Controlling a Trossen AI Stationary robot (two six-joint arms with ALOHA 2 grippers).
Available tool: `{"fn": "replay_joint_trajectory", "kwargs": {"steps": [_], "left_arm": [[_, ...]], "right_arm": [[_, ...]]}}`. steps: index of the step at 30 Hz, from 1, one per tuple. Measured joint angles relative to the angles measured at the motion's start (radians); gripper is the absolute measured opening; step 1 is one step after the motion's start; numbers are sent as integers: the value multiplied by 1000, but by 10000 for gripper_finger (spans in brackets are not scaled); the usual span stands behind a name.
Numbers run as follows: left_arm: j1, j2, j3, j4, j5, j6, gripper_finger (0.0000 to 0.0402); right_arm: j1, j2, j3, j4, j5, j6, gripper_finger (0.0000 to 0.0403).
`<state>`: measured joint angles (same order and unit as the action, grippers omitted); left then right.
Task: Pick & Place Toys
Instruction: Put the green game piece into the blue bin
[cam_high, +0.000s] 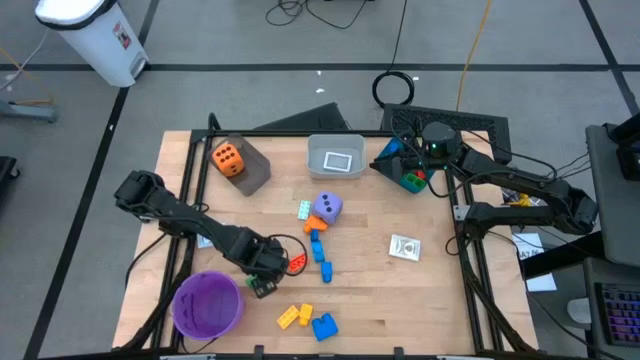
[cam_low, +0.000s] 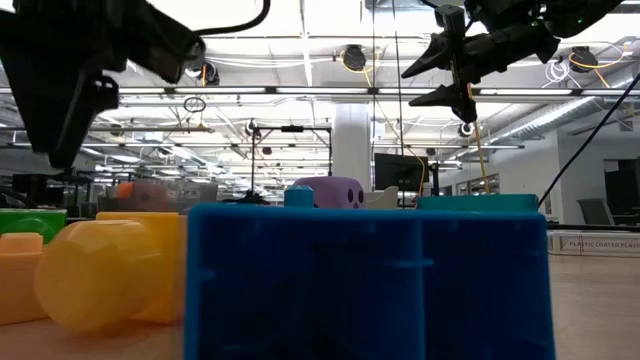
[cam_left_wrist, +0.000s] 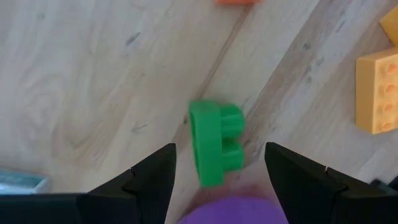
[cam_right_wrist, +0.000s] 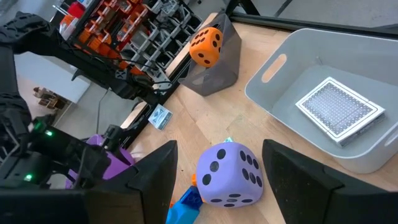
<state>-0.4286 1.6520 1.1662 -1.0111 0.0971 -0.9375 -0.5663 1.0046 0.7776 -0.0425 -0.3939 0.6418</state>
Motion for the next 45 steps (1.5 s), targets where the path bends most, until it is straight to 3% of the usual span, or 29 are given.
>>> {"fn": "replay_joint_trajectory", "kwargs": {"steps": [18, 33, 37, 45], "left_arm": [[0, 1, -175, 177, 36, -33, 253], [1, 0, -214, 206, 46, -34, 247], [1, 0, -215, 209, 50, -34, 209], [13, -1, -214, 216, 69, -37, 88]], "right_arm": [[0, 0, 0, -1, 0, -10, 226], [0, 0, 0, -2, 0, -25, 226], [0, 0, 0, -3, 0, -25, 226], [0, 0, 0, -15, 0, -26, 226]]}}
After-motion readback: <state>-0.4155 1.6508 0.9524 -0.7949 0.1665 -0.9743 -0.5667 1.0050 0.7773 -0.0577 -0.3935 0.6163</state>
